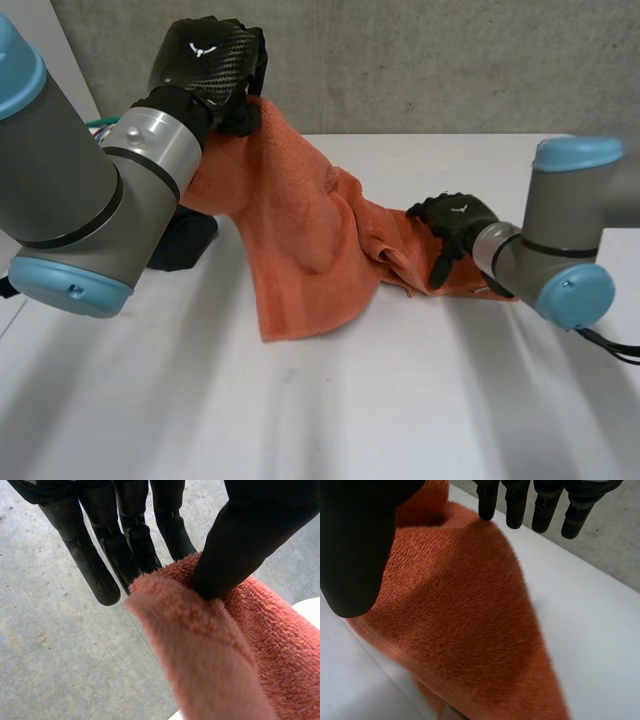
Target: Fold the laundry.
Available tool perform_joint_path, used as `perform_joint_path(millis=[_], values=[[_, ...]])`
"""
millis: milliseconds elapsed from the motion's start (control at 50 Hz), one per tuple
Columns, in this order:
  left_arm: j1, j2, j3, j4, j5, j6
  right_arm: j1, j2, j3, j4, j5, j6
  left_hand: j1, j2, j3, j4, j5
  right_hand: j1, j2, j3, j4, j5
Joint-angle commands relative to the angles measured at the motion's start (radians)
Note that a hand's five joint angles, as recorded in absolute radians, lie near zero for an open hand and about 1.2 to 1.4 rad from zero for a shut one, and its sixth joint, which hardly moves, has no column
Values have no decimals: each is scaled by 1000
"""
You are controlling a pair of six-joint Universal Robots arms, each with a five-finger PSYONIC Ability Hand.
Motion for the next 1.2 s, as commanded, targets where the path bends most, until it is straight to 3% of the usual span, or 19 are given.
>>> perform_joint_path(millis=[20,120,260,340,420,560,580,600,660,720,760,860,1020,1200], values=[[3,0,8,0,-4,0,18,38,-19,-116,53,9,236,201,204,195,261,1077,1100,1098,1096,1088],[4,9,11,2,-4,0,10,-99,25,-150,140,-23,236,201,204,195,261,1079,1102,1100,1098,1090],[44,27,39,2,-1,0,-65,-261,114,-133,117,-196,236,201,204,195,261,1079,1102,1100,1098,1090],[61,27,46,2,2,-3,-85,-365,212,-72,84,-310,236,201,204,195,261,1079,1102,1100,1098,1090],[67,9,53,8,2,-2,-83,-527,353,144,1,-422,236,201,204,195,261,1079,1102,1100,1098,1090],[67,-20,60,44,7,1,-54,-592,585,373,-150,-509,236,201,204,195,261,1016,1039,1037,1035,1027],[67,-22,62,44,7,3,-39,-589,619,373,-165,-520,236,201,204,195,261,443,466,464,462,454],[67,-23,65,44,7,3,-31,-585,623,367,-167,-523,236,201,204,195,261,208,231,229,227,219],[65,-31,72,44,7,3,-23,-568,587,302,-147,-503,236,201,204,195,261,-76,-53,-55,-57,-65],[65,-29,80,44,7,3,-27,-565,503,251,-101,-444,236,201,204,195,261,-112,-89,-91,-93,-101],[65,-25,82,44,7,3,-27,-566,409,229,-64,-317,236,201,204,195,261,-97,-74,-76,-78,-86],[55,-8,91,44,10,5,-57,-548,251,208,-65,-125,236,201,204,195,261,-85,-62,-64,-66,-75],[32,98,83,38,10,5,-99,-298,94,196,-200,-112,236,201,204,195,261,-142,-119,-121,-123,-132],[-17,181,48,34,13,8,-17,0,-76,42,-194,-115,236,201,204,195,261,-142,-119,-121,-123,-132]])
